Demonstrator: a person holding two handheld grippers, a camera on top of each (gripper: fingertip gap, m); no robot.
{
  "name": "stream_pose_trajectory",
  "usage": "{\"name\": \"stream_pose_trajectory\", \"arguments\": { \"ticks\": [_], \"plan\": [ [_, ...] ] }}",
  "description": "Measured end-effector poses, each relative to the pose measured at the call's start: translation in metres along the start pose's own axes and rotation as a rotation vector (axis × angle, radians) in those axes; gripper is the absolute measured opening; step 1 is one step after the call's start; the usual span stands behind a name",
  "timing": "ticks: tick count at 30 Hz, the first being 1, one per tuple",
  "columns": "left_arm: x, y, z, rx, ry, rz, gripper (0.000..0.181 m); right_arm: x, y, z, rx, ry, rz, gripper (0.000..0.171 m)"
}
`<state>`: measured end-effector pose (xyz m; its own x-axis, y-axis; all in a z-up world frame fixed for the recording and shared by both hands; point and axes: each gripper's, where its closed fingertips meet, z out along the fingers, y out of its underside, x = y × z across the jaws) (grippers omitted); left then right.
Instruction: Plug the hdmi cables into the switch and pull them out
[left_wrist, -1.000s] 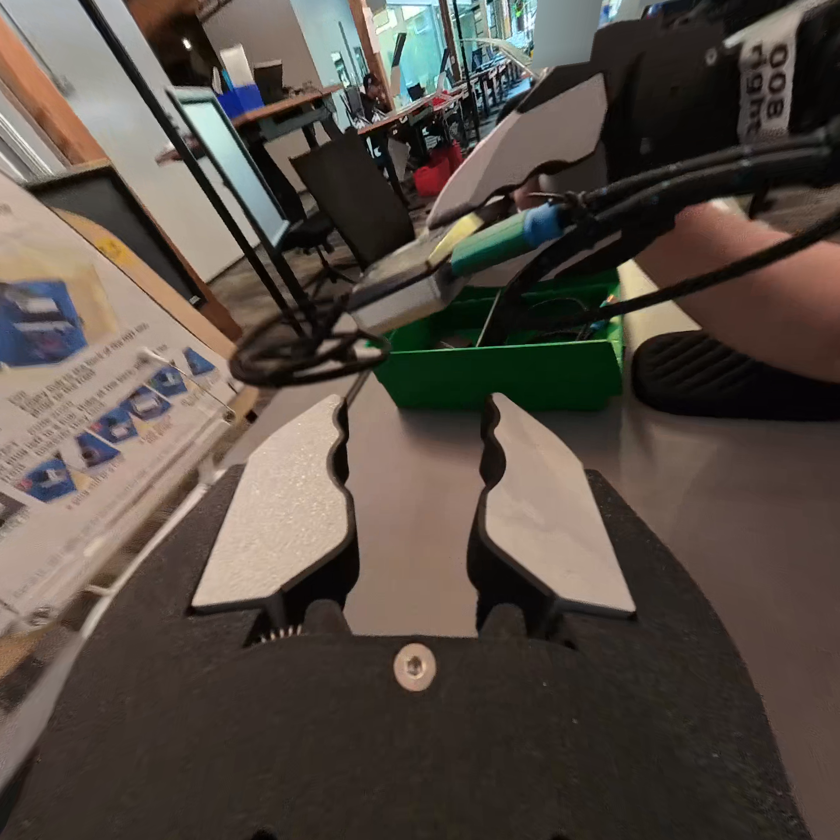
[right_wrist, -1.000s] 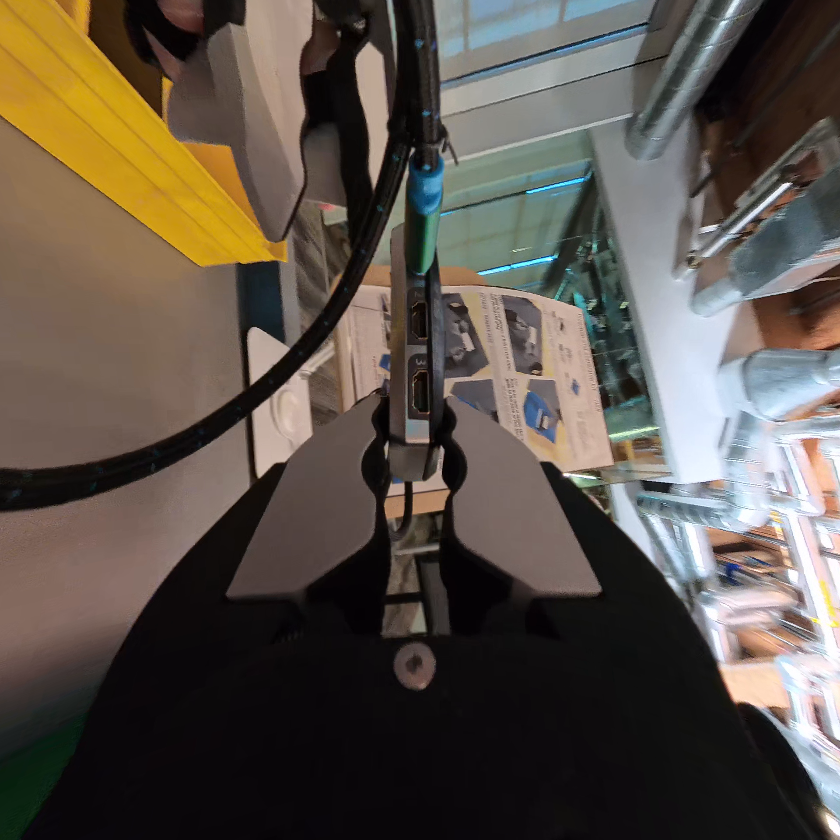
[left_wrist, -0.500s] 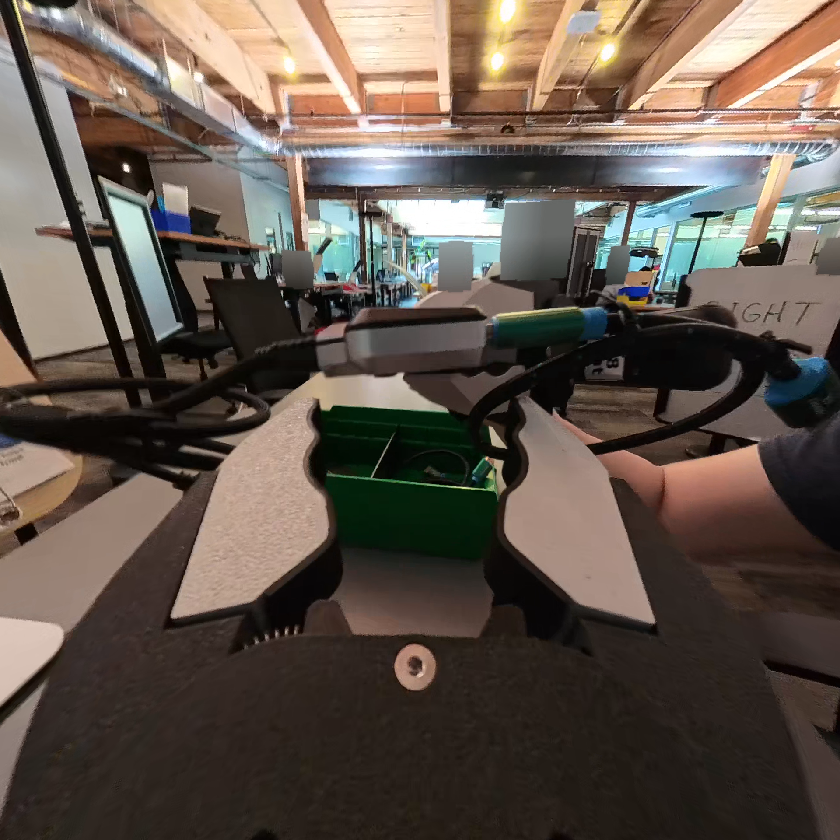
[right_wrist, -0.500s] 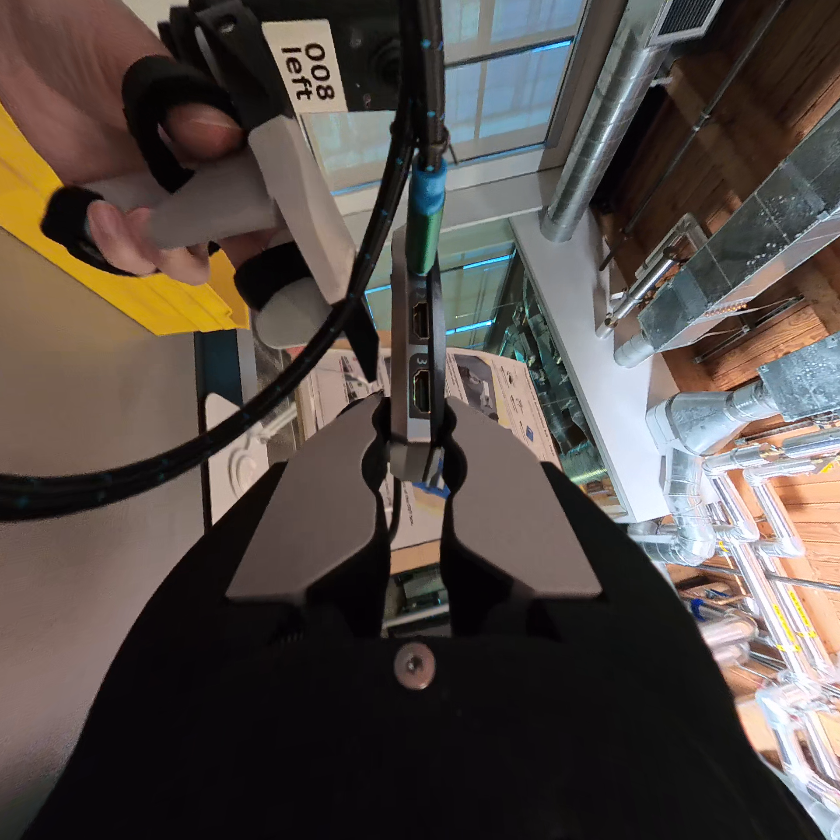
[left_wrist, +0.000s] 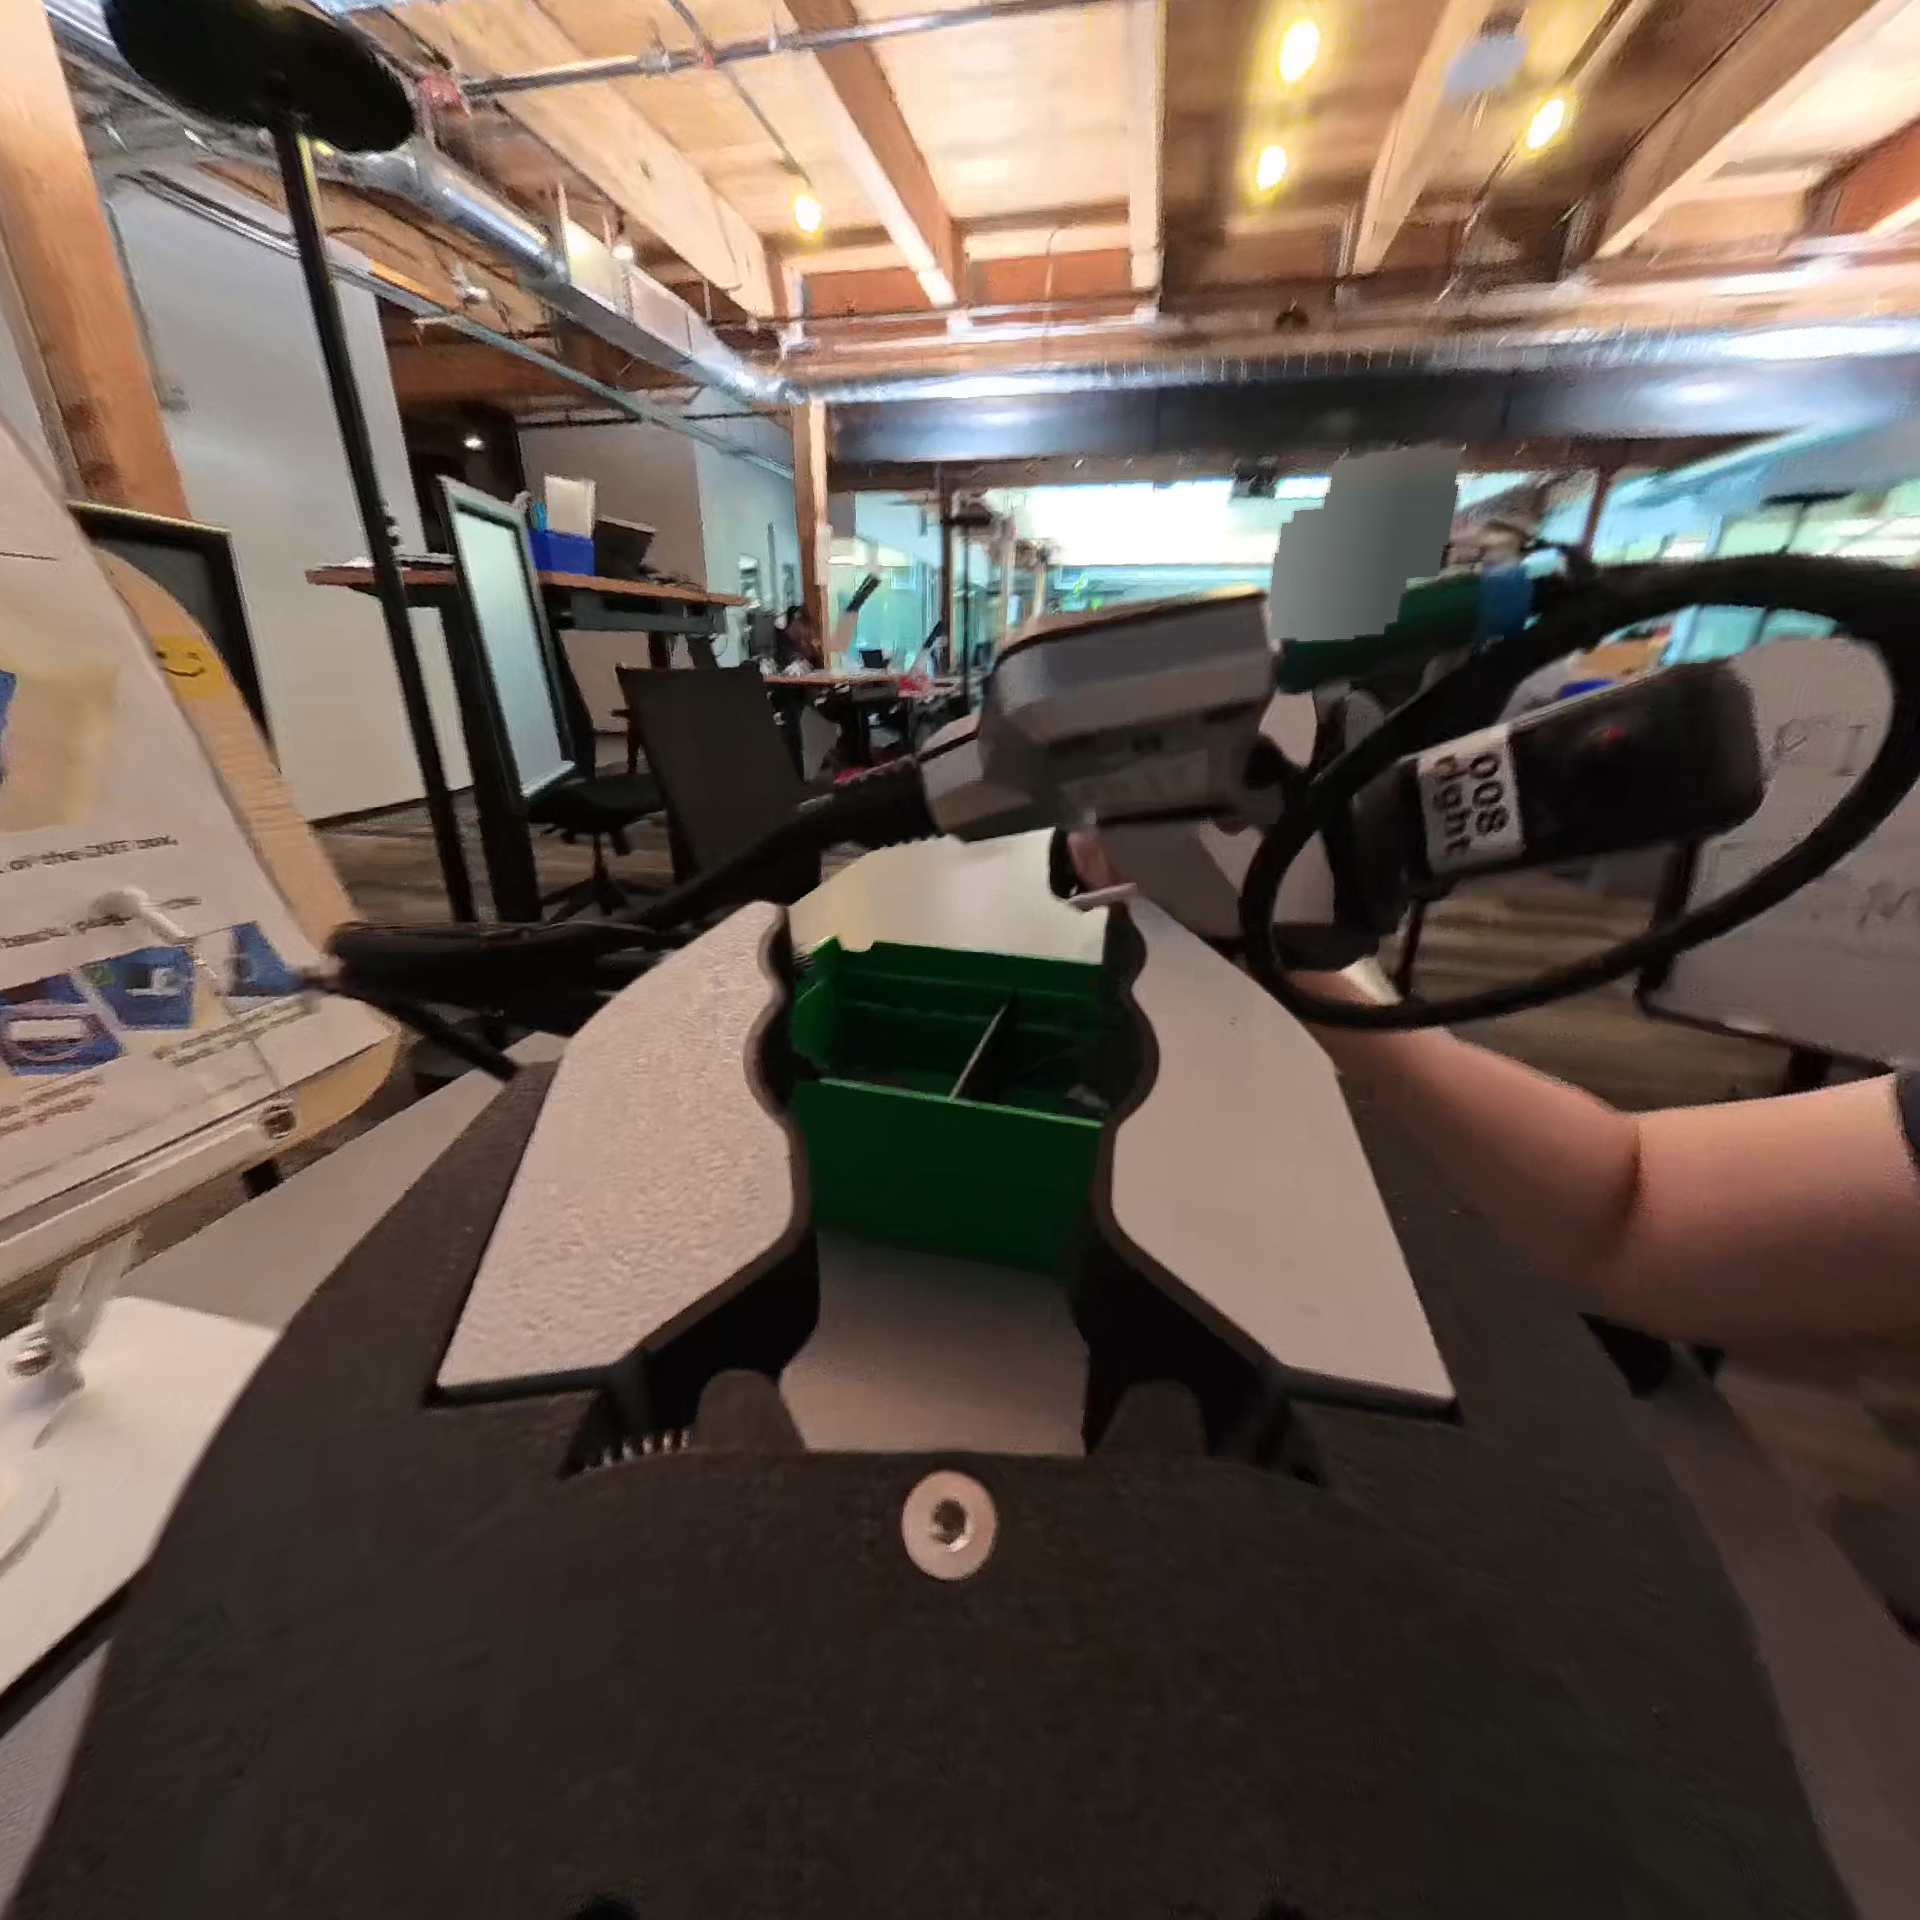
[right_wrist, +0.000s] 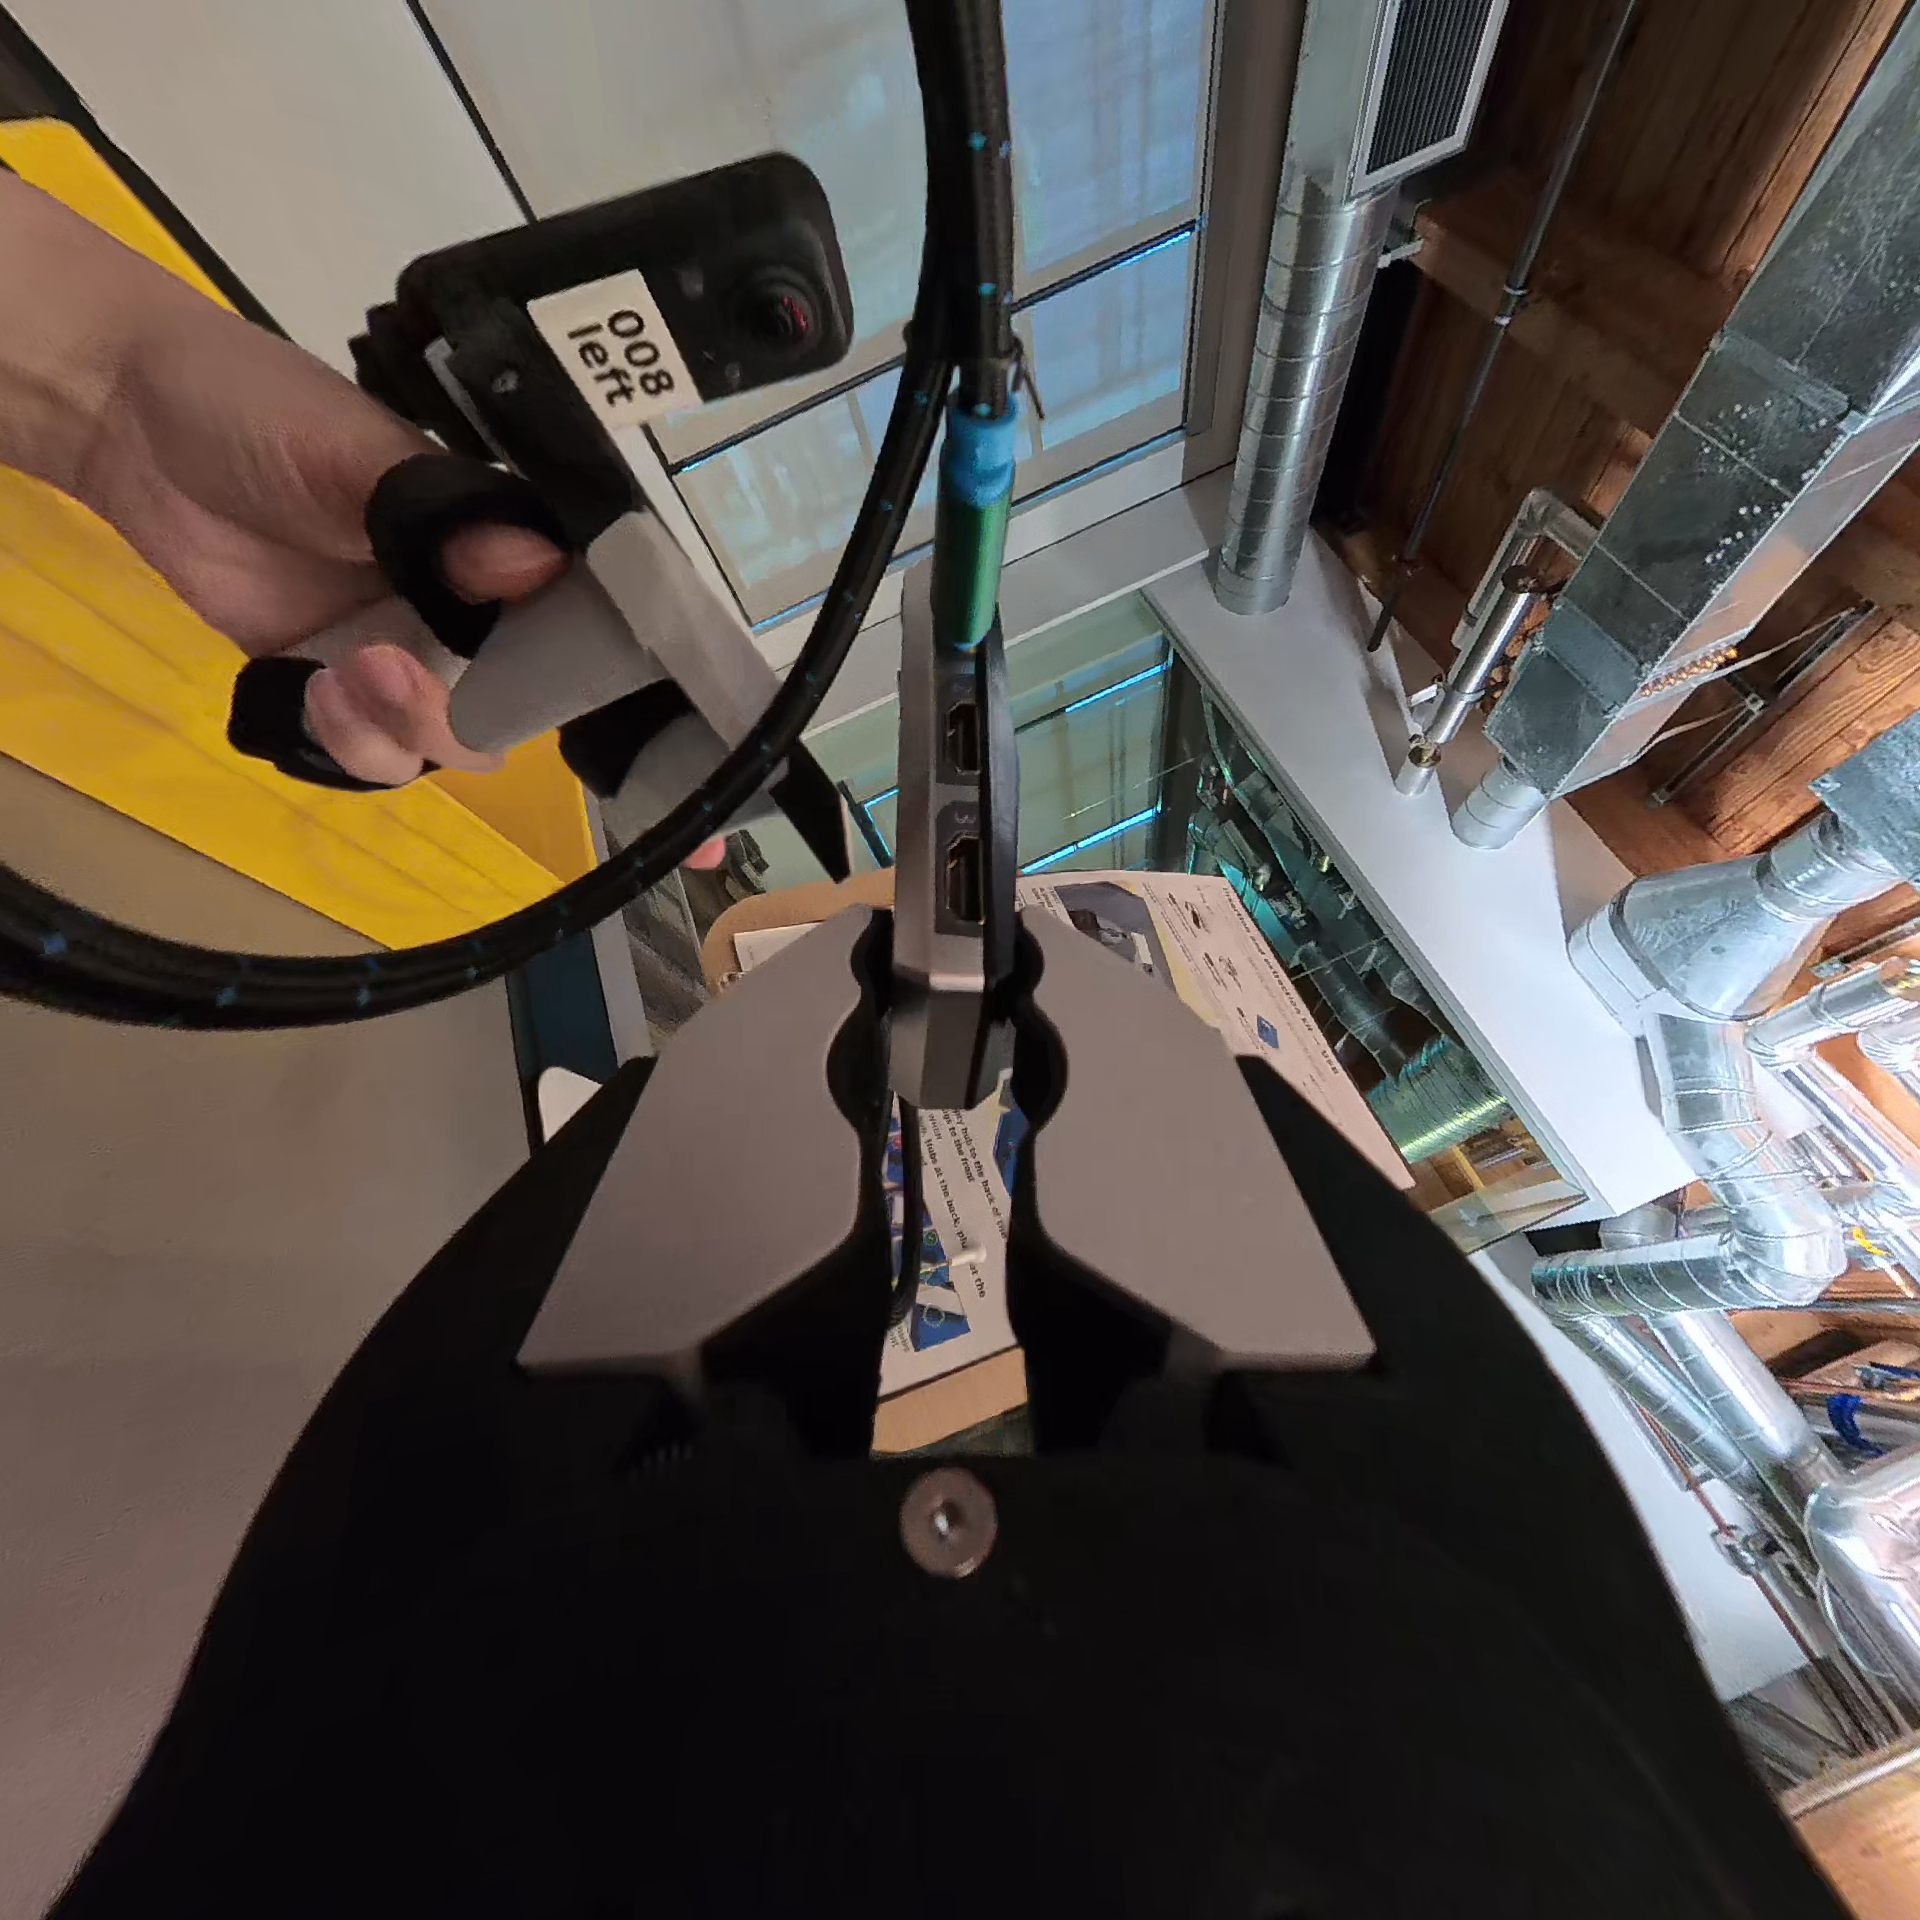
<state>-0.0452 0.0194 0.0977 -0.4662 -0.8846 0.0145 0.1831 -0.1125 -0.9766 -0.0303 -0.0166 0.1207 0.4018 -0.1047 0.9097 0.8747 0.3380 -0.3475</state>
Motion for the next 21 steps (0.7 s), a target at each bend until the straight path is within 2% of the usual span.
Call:
{"name": "stream_pose_trajectory", "arguments": {
  "ticks": [5,11,21],
  "plan": [
    [0.012,0.008,0.021,-0.016,-0.034,0.066,0.069,-0.013,-0.004,0.007,-0.002,-0.003,-0.088,0.019],
    [0.023,-0.013,0.020,0.166,0.055,-0.089,0.072,-0.002,-0.016,0.002,0.059,0.091,-0.094,0.019],
    [0.031,-0.030,0.017,0.296,0.039,-0.040,0.077,0.006,-0.028,0.004,0.130,0.264,0.003,0.020]
  ]
}}
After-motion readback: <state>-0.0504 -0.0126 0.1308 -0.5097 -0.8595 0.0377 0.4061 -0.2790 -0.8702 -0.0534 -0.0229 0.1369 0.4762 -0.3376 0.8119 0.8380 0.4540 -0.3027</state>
